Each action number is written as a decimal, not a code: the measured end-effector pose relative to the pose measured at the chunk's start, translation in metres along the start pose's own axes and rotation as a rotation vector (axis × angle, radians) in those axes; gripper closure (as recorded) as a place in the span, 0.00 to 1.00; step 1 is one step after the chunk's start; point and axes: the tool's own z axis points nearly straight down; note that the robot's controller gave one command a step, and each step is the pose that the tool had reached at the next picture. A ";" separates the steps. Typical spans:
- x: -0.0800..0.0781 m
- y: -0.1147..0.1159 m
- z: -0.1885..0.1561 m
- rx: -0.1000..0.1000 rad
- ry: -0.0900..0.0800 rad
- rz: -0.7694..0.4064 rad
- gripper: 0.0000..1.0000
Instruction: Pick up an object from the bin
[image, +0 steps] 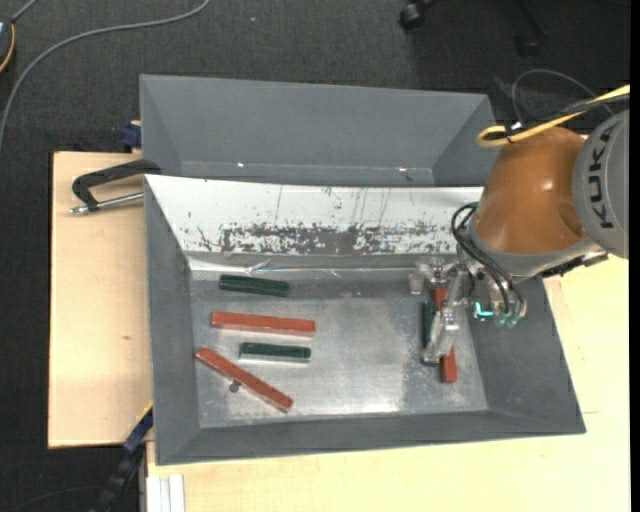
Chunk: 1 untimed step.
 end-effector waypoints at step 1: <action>-0.007 -0.064 0.069 0.003 -0.004 -0.690 0.00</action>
Offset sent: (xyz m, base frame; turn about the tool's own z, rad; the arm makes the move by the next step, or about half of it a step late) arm 0.0064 -0.0640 -0.0696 -0.6940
